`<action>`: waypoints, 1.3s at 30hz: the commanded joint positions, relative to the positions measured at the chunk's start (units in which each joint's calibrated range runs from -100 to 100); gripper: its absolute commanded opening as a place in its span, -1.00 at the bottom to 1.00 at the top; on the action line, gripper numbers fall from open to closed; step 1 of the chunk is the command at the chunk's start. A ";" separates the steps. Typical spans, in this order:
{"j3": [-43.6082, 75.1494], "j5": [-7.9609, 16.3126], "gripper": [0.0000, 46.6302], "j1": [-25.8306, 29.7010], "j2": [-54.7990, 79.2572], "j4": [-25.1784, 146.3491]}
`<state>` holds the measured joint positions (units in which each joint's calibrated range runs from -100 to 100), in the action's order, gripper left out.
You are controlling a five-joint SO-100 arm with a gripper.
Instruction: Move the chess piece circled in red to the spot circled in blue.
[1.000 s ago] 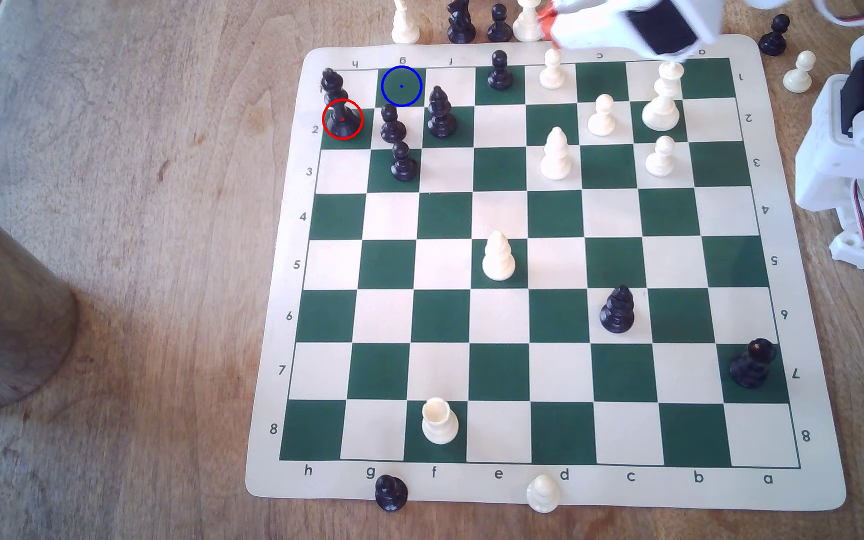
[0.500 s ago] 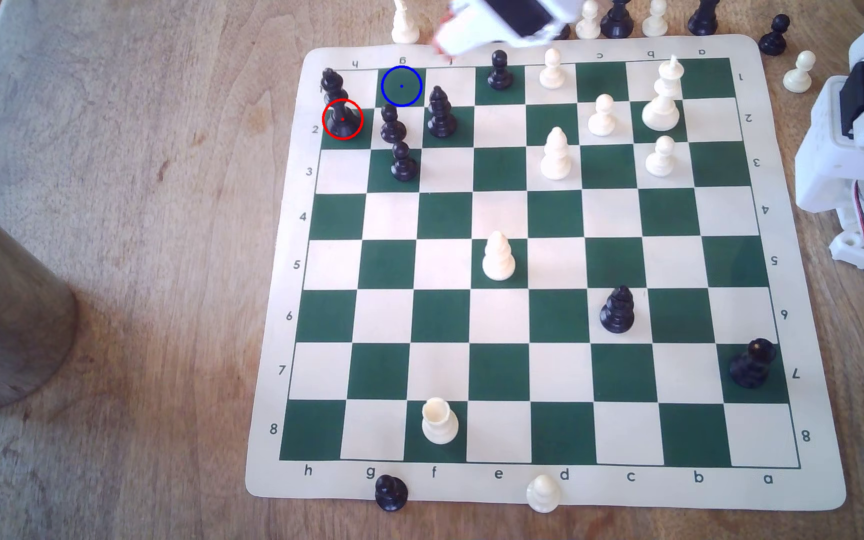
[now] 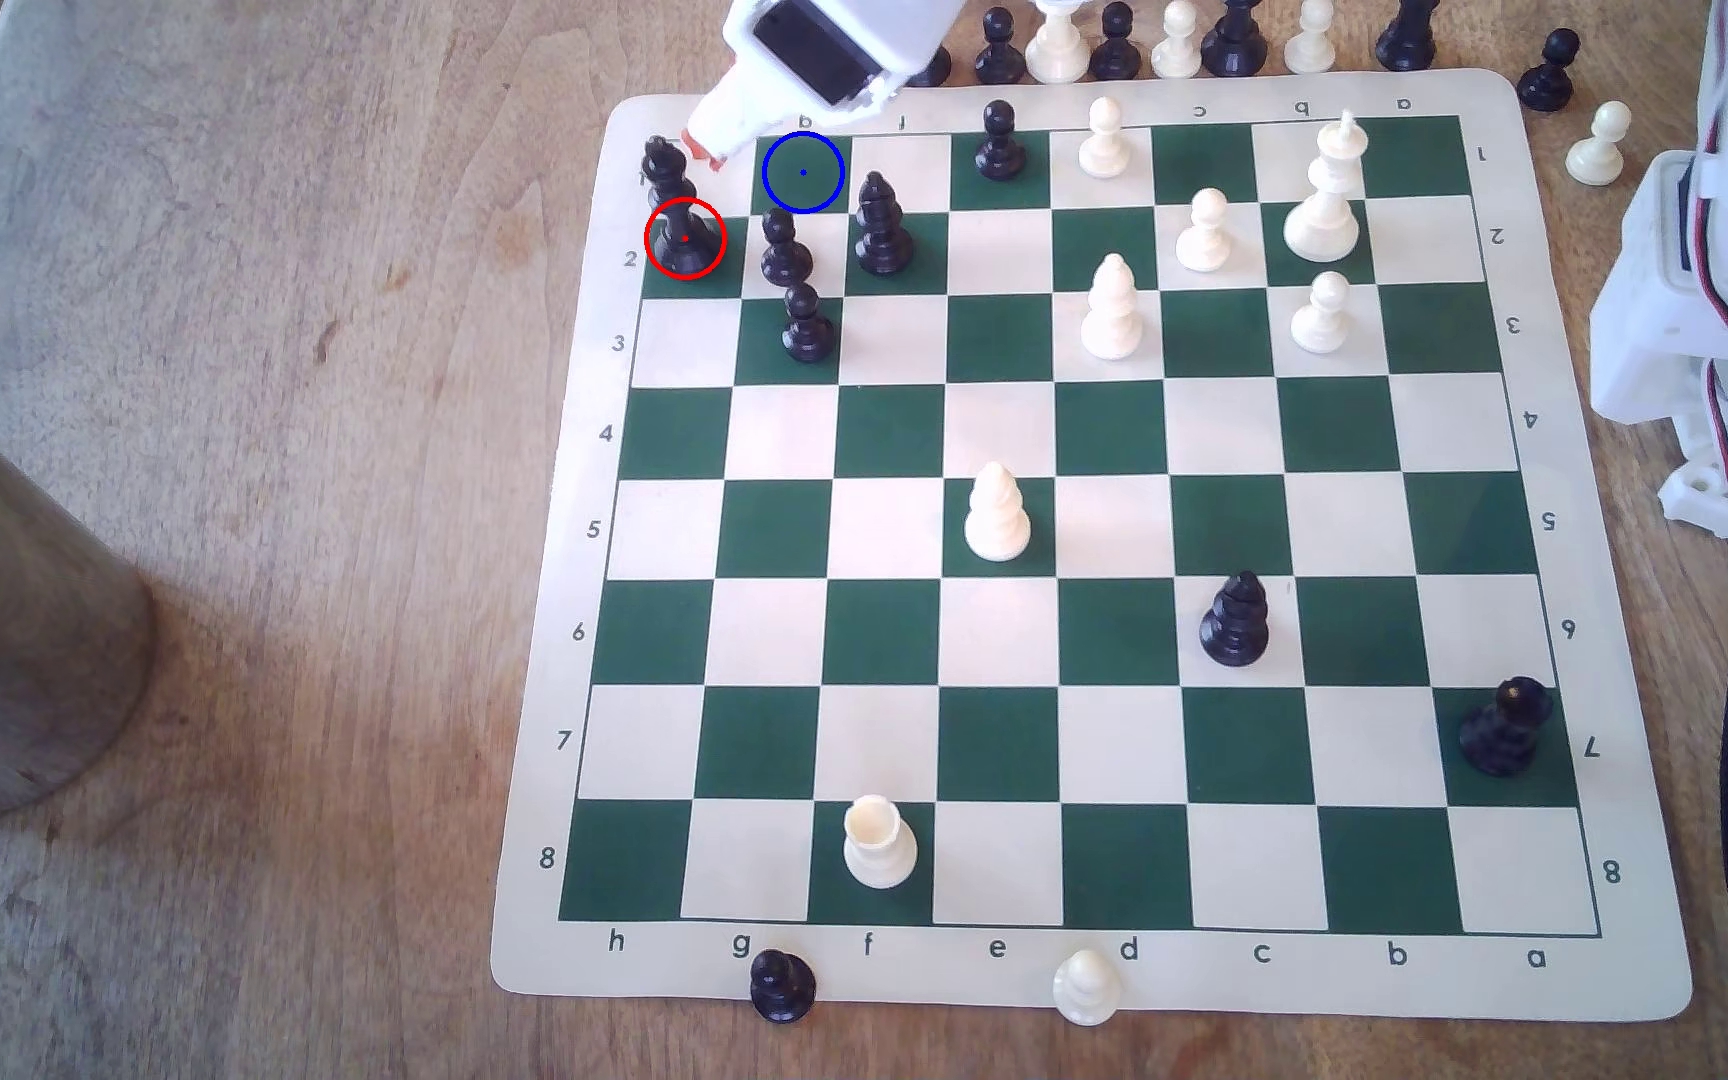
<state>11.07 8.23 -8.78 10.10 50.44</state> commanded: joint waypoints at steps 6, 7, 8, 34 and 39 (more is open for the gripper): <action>8.69 -0.59 -0.21 -2.37 4.84 -1.30; 9.60 -0.73 -0.21 -2.45 6.03 -1.63; 10.05 -0.78 -0.21 -2.45 6.63 -1.79; 21.39 -1.03 -0.15 -3.54 19.95 -4.74; 21.75 -0.98 -0.15 -3.62 21.06 -6.79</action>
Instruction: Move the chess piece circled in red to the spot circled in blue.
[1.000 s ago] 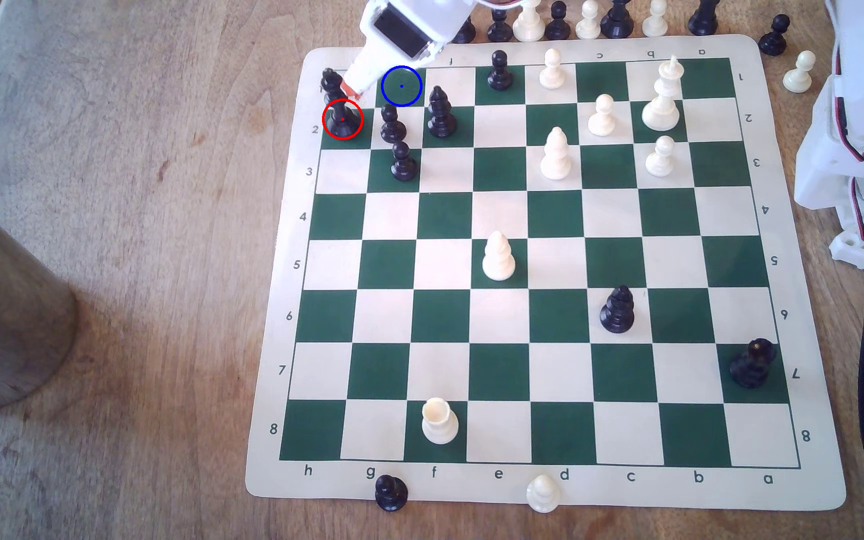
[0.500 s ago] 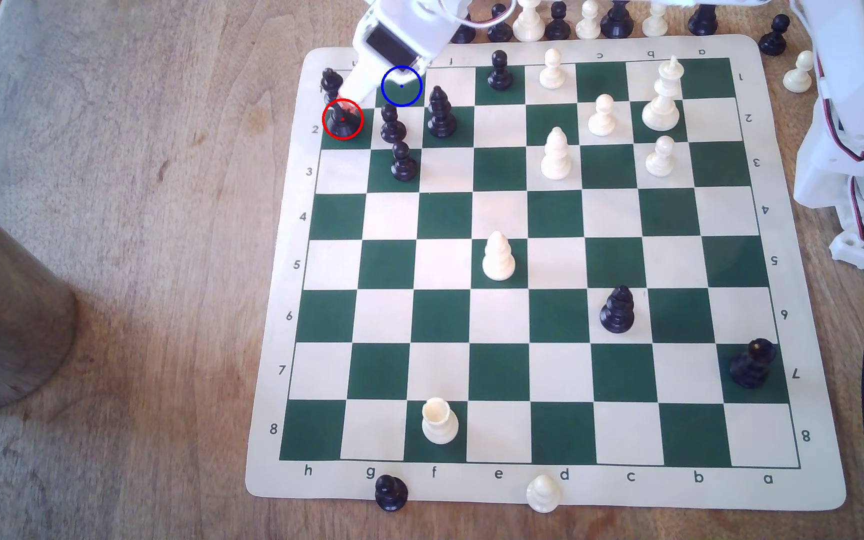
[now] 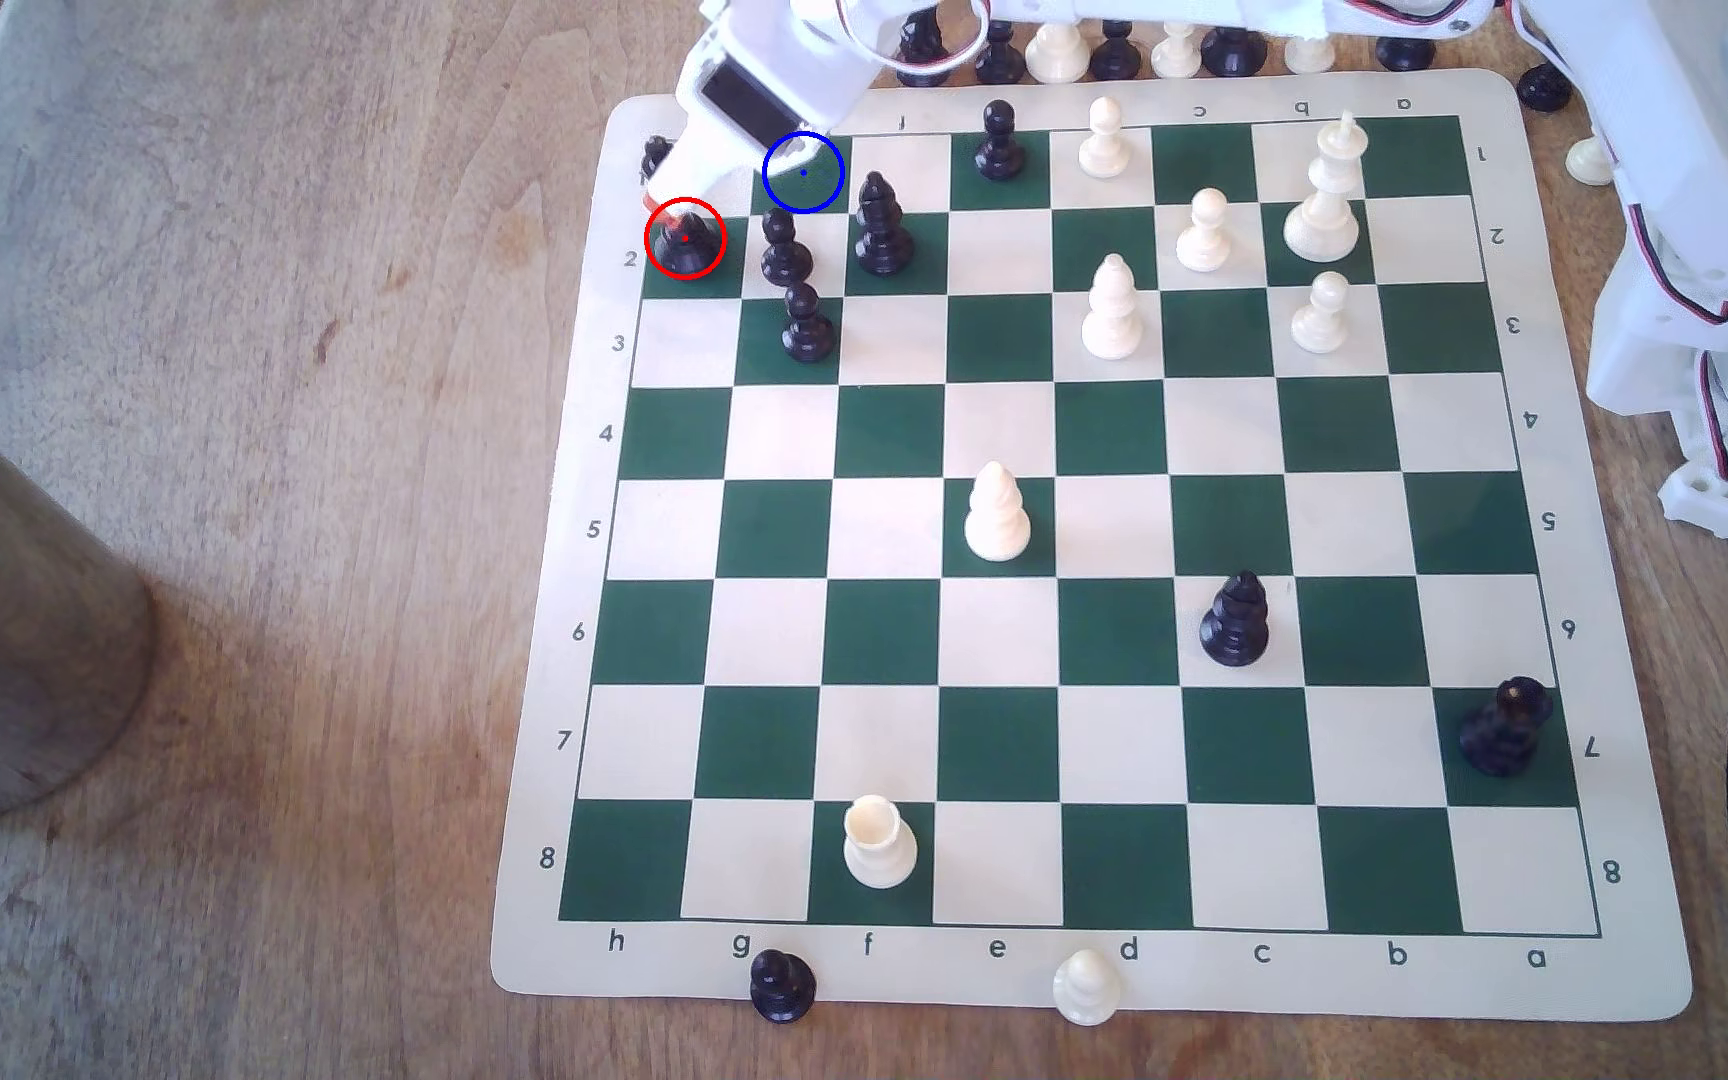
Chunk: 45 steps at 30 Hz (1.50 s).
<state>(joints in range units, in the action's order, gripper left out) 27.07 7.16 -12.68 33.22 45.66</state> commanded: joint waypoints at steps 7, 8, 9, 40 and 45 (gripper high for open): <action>5.66 0.39 -0.16 0.44 -0.88 -4.71; 5.66 0.68 -0.17 0.52 -0.79 -5.53; 5.57 0.78 -0.18 0.60 -0.71 -6.02; 1.76 1.86 -0.49 2.01 -1.30 -7.66; 0.22 1.66 -0.52 2.09 -1.90 -7.66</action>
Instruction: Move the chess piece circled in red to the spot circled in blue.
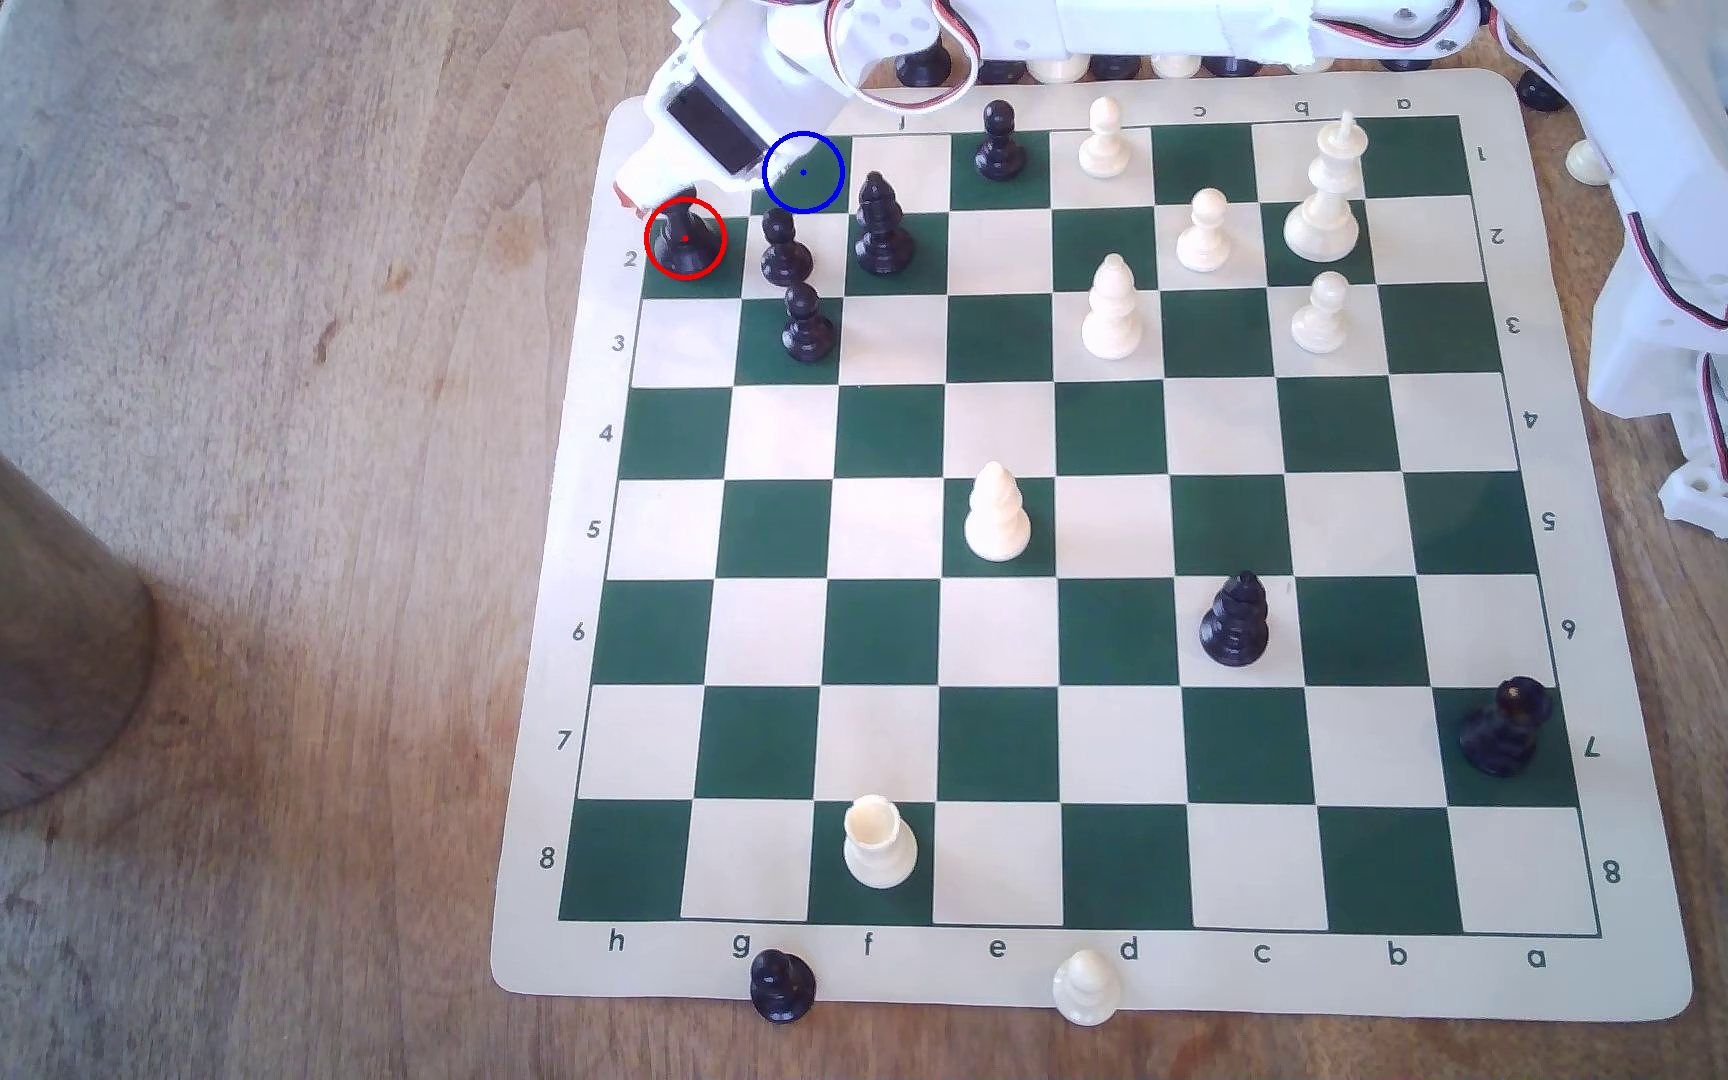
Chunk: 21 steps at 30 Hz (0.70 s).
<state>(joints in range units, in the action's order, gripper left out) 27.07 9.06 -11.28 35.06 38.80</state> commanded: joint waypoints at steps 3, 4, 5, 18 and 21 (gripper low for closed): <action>-0.78 -0.34 -0.56 0.76 -4.08 -0.80; -0.96 -0.34 -0.55 0.76 -4.08 -0.80; -1.14 -0.39 -0.54 0.76 -4.08 -0.80; -1.59 -0.78 -0.99 0.76 -4.84 -1.13; -1.59 -0.73 -0.99 0.53 -5.69 -1.29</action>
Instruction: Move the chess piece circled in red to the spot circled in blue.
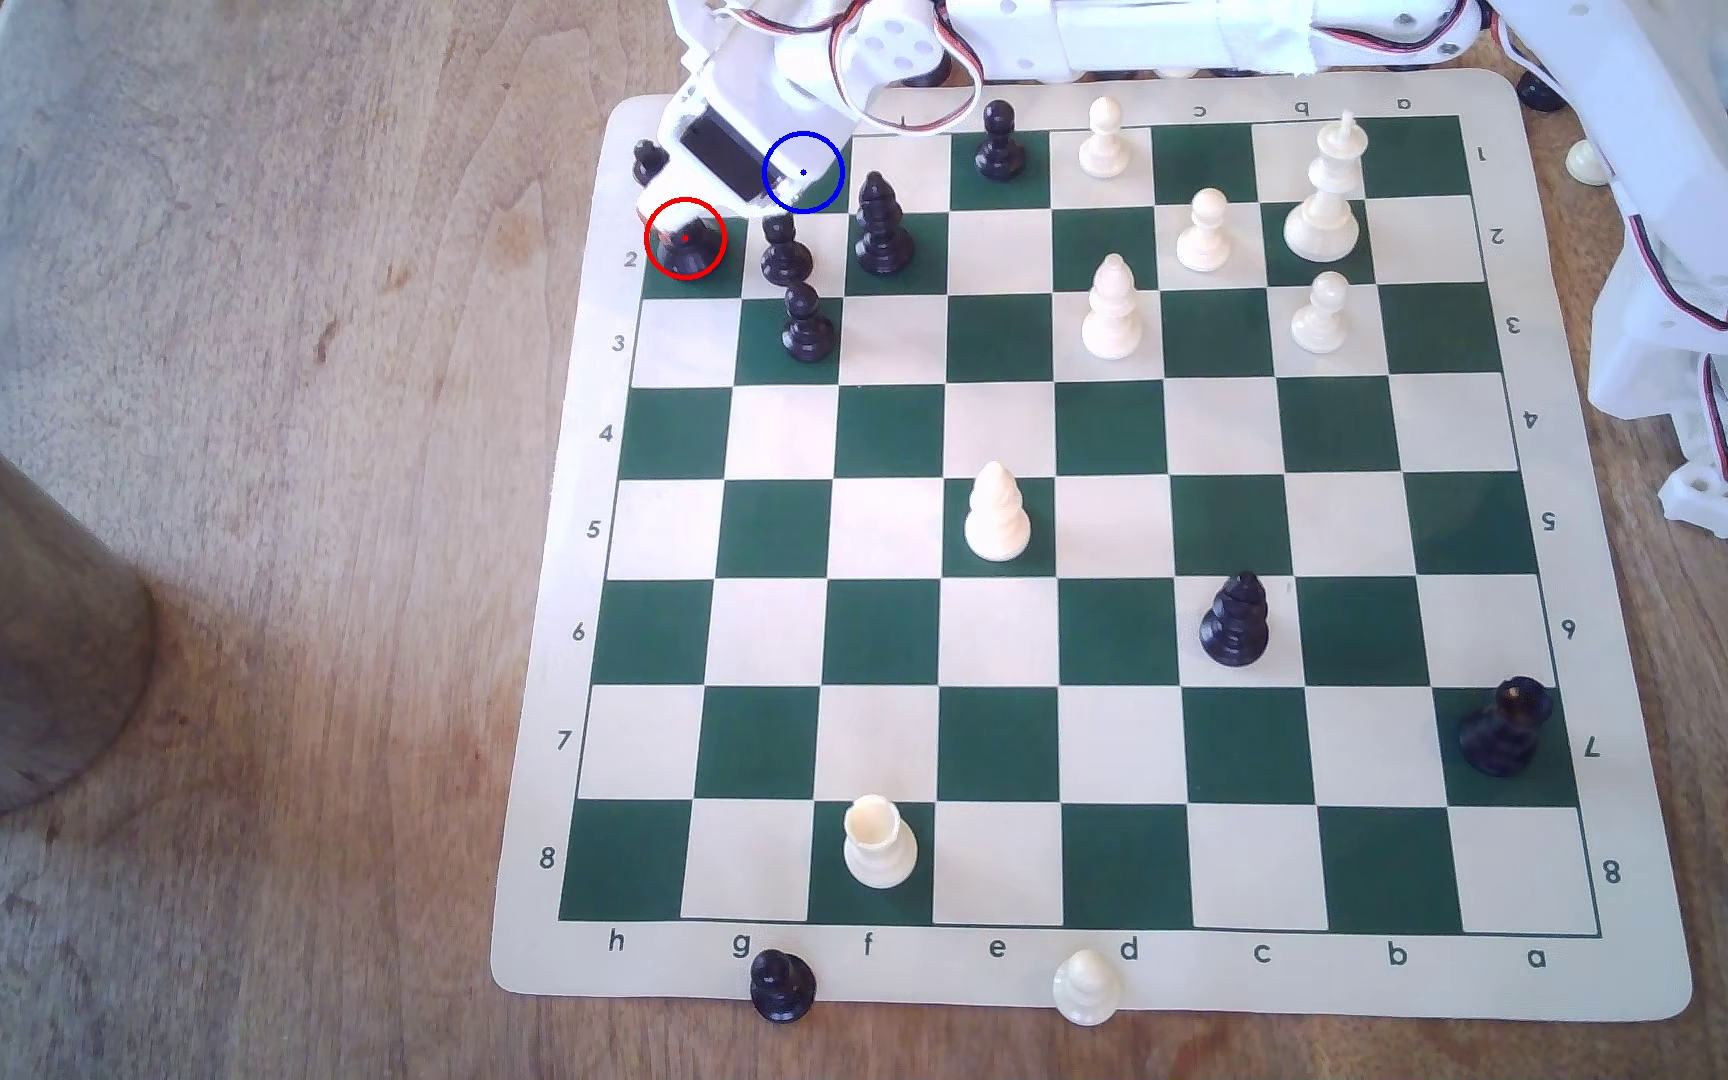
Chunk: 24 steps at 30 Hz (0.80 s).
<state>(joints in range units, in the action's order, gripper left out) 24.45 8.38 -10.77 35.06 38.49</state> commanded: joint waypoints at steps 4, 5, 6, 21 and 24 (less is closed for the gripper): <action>1.03 0.20 -0.99 -1.08 -9.26 -1.63; 1.03 0.20 -0.99 -1.32 -10.19 -1.63; 0.76 0.20 -0.99 -1.55 -11.13 -1.63; -30.07 -0.29 -0.99 -5.54 -31.67 -9.49; -32.88 -0.29 -0.99 -6.32 -31.92 -11.13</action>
<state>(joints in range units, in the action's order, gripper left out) -6.10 8.42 -15.86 11.60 30.36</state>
